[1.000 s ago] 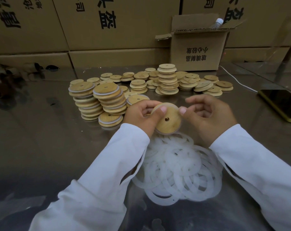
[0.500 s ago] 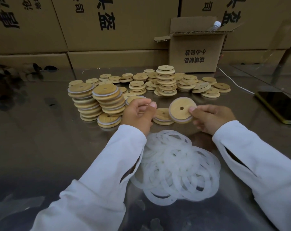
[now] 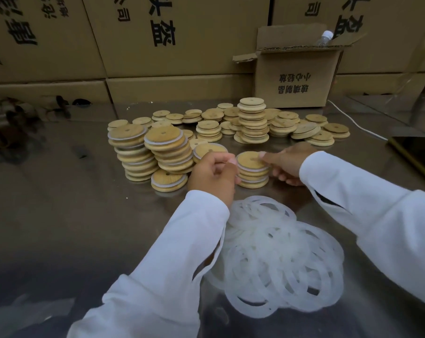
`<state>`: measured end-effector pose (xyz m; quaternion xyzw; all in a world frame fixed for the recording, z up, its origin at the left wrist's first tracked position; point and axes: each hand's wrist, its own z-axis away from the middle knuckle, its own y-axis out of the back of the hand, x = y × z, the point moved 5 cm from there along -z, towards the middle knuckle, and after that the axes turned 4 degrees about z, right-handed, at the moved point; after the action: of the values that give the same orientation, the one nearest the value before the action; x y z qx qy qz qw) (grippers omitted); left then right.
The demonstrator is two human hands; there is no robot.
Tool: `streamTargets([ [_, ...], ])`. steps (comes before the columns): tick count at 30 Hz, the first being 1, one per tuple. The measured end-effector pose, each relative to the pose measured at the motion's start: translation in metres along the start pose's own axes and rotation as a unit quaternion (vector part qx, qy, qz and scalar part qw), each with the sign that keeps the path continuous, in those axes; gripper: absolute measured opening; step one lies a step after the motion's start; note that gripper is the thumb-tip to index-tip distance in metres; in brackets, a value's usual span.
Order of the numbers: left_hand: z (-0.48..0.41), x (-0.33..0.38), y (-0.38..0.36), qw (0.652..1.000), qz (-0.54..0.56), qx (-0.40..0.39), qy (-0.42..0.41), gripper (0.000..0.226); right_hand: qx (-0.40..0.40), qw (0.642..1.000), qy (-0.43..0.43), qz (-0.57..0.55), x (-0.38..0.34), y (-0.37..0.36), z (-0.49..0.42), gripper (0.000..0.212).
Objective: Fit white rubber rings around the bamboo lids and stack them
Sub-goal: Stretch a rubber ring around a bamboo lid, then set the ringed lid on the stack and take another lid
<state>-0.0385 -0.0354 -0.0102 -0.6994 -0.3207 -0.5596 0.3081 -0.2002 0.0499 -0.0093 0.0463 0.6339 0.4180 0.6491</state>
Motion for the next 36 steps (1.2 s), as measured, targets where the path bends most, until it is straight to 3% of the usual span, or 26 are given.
streamTargets([
  [2, 0.001, 0.0, -0.002, 1.0, -0.007, 0.011, -0.01, 0.021, 0.058, 0.998, 0.008, 0.032, -0.009, 0.013, -0.009, 0.047],
  [7, 0.002, -0.005, -0.011, 1.0, -0.007, 0.006, -0.014, 0.021, 0.166, 0.98, 0.097, -0.047, -0.05, 0.028, -0.044, 0.039],
  [12, 0.0, -0.008, -0.014, 0.999, -0.001, -0.01, -0.031, 0.019, 0.143, 0.969, 0.2, -0.01, -0.089, 0.011, -0.079, 0.06],
  [15, 0.0, -0.008, -0.013, 0.999, 0.006, -0.009, -0.039, 0.018, 0.118, 0.978, 0.173, -0.002, -0.095, -0.002, -0.1, 0.055],
  [19, 0.0, -0.009, -0.013, 0.999, 0.007, -0.017, -0.034, 0.017, 0.145, 0.979, 0.143, -0.011, -0.09, -0.003, -0.112, 0.044],
  [24, 0.0, -0.006, -0.011, 0.999, 0.005, -0.012, -0.03, 0.016, 0.191, 0.958, 0.185, -0.107, -0.094, 0.017, -0.092, 0.054],
  [26, 0.0, -0.004, -0.011, 1.0, 0.02, -0.008, -0.019, 0.017, 0.177, 0.95, 0.239, -0.099, -0.102, 0.025, -0.067, 0.06],
  [32, 0.005, 0.005, -0.021, 0.992, 0.102, -0.061, 0.052, 0.005, 0.023, 0.938, 0.346, -0.02, -0.082, 0.024, 0.032, 0.058],
  [36, 0.012, 0.009, -0.024, 0.973, 0.171, -0.122, 0.099, 0.044, -0.001, 0.921, 0.386, -0.049, -0.052, 0.018, 0.085, 0.059],
])
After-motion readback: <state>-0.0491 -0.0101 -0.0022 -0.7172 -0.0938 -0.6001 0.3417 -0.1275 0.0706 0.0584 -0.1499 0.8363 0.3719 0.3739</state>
